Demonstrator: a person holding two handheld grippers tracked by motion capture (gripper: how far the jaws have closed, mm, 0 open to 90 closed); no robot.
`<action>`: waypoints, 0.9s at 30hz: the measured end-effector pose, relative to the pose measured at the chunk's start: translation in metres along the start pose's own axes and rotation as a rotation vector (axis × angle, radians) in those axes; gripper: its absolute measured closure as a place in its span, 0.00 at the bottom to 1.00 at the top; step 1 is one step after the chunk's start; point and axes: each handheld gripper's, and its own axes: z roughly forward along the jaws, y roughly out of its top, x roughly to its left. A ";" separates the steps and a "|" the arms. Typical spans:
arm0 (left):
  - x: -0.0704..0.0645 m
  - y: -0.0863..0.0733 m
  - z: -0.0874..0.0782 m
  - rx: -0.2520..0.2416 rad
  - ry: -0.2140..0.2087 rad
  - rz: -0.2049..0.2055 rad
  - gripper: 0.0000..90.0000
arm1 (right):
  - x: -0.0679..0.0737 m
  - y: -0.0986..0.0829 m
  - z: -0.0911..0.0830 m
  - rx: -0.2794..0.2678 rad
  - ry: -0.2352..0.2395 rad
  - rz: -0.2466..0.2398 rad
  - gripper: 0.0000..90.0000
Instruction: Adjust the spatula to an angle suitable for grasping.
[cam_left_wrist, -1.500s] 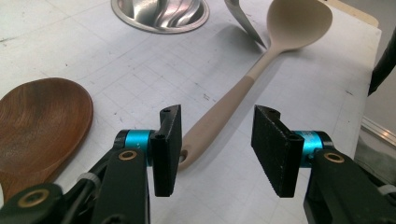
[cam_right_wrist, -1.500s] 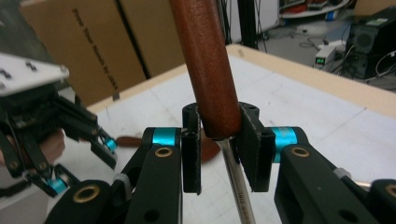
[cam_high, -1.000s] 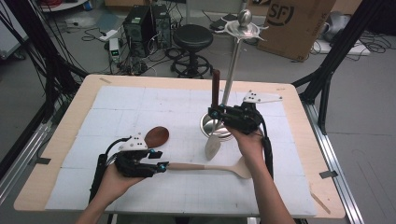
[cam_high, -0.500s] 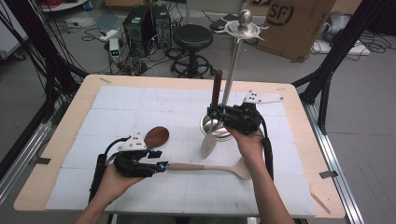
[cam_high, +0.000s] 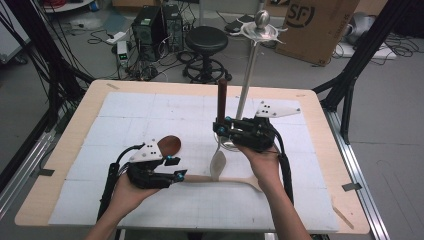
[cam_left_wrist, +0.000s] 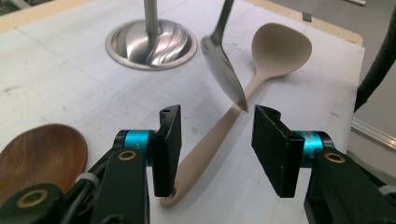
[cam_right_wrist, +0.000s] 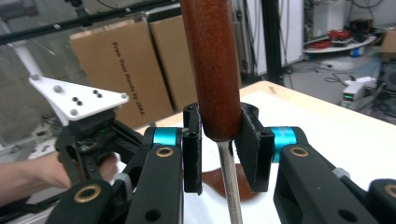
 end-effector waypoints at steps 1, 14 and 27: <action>-0.001 0.002 0.001 -0.008 -0.003 0.002 0.59 | 0.002 0.000 0.000 -0.002 0.009 0.006 0.81; -0.006 0.028 0.009 -0.059 -0.021 0.005 0.59 | 0.018 -0.001 0.006 -0.004 0.053 -0.001 0.81; -0.015 0.043 0.017 -0.110 -0.022 0.007 0.66 | 0.033 -0.004 0.023 0.006 0.087 -0.009 0.81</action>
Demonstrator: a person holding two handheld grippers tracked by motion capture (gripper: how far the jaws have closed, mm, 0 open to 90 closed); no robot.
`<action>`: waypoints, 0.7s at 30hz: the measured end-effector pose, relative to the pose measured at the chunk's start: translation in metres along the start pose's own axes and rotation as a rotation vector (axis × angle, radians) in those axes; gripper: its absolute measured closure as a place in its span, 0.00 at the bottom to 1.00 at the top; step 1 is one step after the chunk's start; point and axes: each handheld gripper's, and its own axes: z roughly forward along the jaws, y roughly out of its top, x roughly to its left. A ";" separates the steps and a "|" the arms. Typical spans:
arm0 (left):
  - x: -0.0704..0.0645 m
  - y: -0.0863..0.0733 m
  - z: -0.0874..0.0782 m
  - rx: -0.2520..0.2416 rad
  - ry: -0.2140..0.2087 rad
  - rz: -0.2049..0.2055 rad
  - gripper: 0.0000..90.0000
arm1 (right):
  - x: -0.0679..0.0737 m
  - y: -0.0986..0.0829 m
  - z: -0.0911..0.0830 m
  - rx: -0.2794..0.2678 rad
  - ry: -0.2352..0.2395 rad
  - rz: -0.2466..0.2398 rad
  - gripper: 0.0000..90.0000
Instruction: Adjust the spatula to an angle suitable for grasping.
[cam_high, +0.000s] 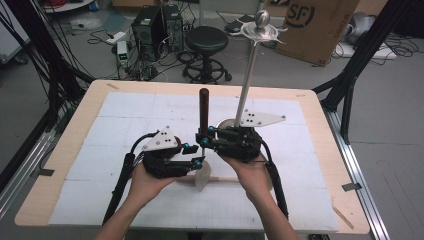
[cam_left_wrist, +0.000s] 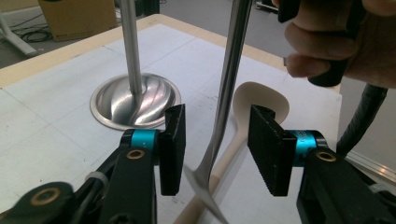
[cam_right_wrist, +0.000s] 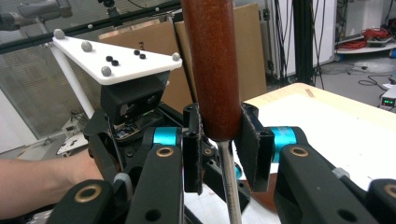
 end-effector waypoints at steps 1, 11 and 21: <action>0.000 0.001 0.000 -0.007 0.007 -0.001 0.68 | 0.001 0.000 0.001 -0.004 0.000 0.002 0.81; -0.001 0.002 -0.001 -0.036 0.019 0.013 0.91 | 0.007 -0.001 0.008 -0.003 0.002 0.001 0.81; -0.001 0.007 -0.010 -0.005 -0.092 0.065 0.93 | 0.000 0.002 0.006 0.015 0.126 -0.018 0.78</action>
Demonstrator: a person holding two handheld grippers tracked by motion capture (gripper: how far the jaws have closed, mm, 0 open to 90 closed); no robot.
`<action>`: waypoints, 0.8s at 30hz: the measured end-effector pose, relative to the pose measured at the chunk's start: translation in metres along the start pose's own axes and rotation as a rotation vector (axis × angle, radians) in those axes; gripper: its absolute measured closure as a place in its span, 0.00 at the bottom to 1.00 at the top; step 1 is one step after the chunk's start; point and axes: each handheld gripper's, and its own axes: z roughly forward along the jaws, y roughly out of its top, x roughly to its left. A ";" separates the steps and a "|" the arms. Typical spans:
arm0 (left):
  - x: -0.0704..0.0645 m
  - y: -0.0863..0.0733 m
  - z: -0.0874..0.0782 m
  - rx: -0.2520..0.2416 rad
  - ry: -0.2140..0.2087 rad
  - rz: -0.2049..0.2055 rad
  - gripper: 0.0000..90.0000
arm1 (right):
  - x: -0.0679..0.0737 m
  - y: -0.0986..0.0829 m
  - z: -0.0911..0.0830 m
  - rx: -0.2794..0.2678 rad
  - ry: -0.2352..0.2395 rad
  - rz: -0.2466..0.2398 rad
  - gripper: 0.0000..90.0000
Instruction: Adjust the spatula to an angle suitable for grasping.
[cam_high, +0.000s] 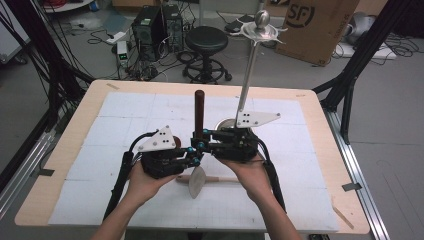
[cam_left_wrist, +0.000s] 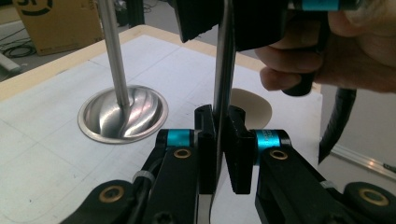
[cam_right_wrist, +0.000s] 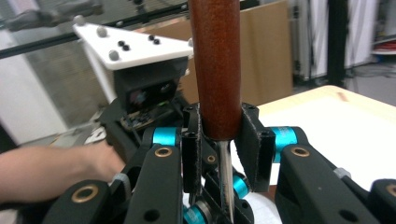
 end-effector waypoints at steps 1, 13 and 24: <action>0.001 0.000 -0.002 0.003 -0.016 0.002 0.93 | -0.001 0.001 -0.001 -0.003 0.019 -0.012 0.77; 0.006 0.000 -0.008 0.021 -0.097 0.006 0.93 | -0.001 0.014 -0.002 -0.012 0.100 -0.058 0.80; -0.001 0.001 -0.002 -0.019 0.038 -0.038 0.78 | 0.015 0.015 0.000 -0.056 -0.083 -0.053 0.81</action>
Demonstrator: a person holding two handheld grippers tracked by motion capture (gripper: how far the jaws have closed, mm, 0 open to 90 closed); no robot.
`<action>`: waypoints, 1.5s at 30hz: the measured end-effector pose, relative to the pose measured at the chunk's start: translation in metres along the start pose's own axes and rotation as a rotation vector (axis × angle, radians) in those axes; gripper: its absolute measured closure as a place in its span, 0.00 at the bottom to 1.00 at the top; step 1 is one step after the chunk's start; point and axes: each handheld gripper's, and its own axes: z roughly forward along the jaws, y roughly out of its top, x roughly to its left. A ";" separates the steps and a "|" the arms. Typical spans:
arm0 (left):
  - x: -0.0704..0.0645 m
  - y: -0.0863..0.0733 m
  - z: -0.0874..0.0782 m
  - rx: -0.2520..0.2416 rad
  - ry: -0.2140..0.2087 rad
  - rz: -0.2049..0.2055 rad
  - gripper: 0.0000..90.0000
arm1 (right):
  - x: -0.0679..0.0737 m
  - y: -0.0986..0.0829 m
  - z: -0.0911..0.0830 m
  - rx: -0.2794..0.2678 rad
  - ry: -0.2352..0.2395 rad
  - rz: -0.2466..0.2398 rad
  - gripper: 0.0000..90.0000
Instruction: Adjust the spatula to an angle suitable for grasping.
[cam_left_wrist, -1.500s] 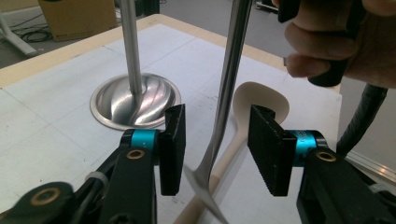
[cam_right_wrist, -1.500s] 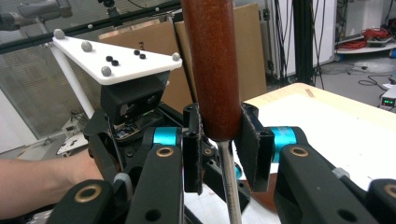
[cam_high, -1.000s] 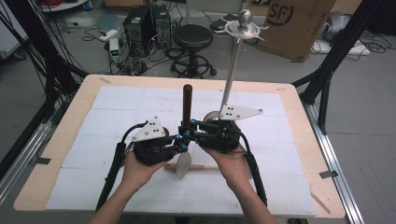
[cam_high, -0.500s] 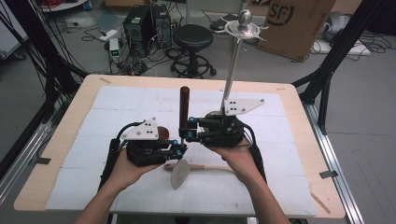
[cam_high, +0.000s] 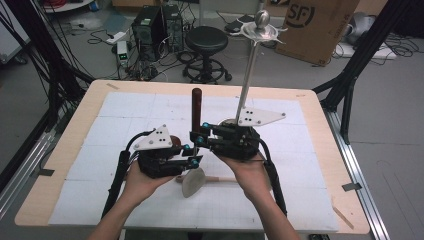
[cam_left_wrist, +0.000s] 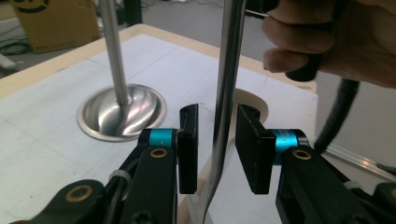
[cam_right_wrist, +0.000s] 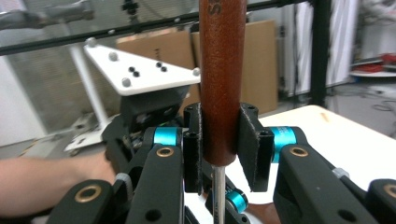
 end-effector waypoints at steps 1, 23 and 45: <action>-0.001 0.000 0.000 -0.003 0.017 -0.003 0.79 | 0.002 0.000 0.000 -0.004 -0.014 0.001 0.81; 0.007 -0.002 -0.006 0.045 -0.243 0.036 0.93 | -0.013 -0.003 0.010 0.021 0.297 0.030 0.81; 0.024 -0.026 -0.027 0.034 -0.042 -0.030 0.64 | -0.030 0.023 -0.032 -0.040 -0.175 -0.027 0.81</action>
